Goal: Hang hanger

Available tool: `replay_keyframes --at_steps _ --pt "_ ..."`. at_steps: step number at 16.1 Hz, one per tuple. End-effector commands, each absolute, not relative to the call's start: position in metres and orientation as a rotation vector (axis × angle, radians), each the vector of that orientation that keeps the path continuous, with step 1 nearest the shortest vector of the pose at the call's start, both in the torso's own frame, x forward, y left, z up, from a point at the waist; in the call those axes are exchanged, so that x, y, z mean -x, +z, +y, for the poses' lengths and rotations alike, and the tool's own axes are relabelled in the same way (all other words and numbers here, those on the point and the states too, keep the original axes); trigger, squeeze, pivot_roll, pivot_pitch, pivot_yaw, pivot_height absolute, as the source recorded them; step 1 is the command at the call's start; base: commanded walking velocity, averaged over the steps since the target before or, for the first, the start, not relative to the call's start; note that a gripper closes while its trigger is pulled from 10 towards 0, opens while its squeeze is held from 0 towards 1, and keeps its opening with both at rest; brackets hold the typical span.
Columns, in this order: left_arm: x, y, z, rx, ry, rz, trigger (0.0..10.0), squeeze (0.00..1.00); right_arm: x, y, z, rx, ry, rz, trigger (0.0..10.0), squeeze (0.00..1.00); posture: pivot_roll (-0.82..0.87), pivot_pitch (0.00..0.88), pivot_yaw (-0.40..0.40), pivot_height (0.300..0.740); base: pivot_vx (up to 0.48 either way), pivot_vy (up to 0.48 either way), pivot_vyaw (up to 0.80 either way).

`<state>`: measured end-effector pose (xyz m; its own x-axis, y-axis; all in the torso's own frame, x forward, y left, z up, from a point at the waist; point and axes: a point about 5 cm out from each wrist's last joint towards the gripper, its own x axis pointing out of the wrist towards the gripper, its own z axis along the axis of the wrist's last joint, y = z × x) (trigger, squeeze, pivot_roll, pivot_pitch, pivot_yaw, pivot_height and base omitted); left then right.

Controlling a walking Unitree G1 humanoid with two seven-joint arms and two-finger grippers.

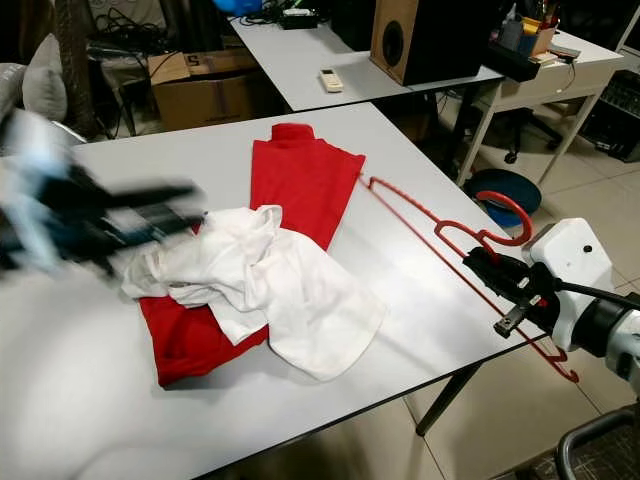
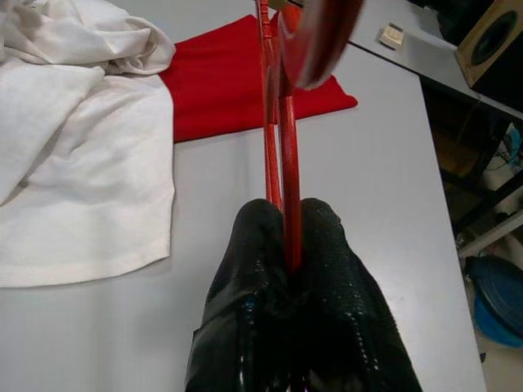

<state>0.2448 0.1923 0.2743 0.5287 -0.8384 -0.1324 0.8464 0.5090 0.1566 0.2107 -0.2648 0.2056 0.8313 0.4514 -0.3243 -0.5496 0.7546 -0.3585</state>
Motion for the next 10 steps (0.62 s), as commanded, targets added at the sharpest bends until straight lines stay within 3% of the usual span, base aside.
replay_keyframes --at_steps 1,4,5,6,10 --pt "-0.248 0.280 0.197 -0.228 -0.988 0.020 10.0 1.00 -0.212 0.215 -0.263 0.461 0.528 0.181 10.0 0.00 0.04 0.000 0.019 0.740 0.000 0.000 0.00" --pt "-0.282 0.273 0.192 -0.232 -0.722 -0.038 10.0 1.00 -0.227 0.216 -0.259 0.363 0.370 0.122 10.0 0.00 0.06 0.000 0.063 0.740 0.000 0.000 0.00" --pt "-0.295 0.265 0.183 -0.155 -0.637 -0.060 10.0 0.62 -0.231 0.214 -0.250 0.320 0.315 0.097 10.0 0.00 0.06 0.000 0.091 0.740 0.000 0.000 0.00" --pt "-0.302 0.254 0.176 -0.100 -0.596 -0.058 10.0 0.00 -0.231 0.209 -0.241 0.294 0.267 0.079 10.0 0.00 0.05 0.000 0.099 0.740 0.000 0.000 0.00" --pt "-0.304 0.216 0.158 -0.131 -0.476 0.003 10.0 0.00 -0.238 0.194 -0.213 0.145 0.157 0.061 10.0 0.00 0.08 0.000 0.078 0.740 0.000 0.000 0.00"
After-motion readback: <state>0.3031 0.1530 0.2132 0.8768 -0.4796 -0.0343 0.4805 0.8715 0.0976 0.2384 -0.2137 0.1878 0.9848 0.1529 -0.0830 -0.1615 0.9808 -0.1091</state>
